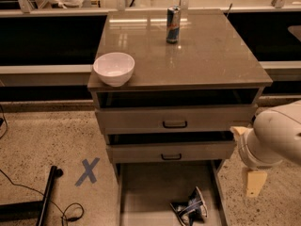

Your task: Pick blue chip bag from bottom drawer and place on counter

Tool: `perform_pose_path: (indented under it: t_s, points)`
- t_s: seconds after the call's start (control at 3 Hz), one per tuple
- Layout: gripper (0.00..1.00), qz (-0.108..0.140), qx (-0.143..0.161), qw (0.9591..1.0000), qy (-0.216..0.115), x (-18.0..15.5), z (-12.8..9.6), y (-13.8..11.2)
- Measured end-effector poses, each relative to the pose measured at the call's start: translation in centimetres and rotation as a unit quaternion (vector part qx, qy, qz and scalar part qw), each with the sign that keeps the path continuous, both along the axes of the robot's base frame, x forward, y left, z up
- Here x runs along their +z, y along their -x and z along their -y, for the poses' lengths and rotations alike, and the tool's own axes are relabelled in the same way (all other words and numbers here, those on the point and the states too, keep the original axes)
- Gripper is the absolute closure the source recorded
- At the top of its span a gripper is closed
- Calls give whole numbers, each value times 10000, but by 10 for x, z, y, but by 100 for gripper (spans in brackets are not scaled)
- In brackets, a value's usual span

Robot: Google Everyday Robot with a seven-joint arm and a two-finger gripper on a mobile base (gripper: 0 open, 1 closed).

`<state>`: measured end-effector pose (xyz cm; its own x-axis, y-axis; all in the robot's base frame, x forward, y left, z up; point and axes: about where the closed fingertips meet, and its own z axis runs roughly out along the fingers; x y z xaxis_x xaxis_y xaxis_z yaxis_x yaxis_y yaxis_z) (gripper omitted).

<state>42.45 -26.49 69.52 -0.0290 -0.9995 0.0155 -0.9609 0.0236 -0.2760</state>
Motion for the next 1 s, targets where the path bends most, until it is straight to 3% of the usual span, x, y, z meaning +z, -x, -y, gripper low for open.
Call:
perform_pose_path:
  t_s: [0.33, 0.67, 1.0]
  points:
    - [0, -286, 224, 9993, 70, -14, -2, 2]
    - [0, -579, 244, 9978, -208, -74, 12, 4]
    - [0, -498, 406, 9934, -953, -149, 9, -1]
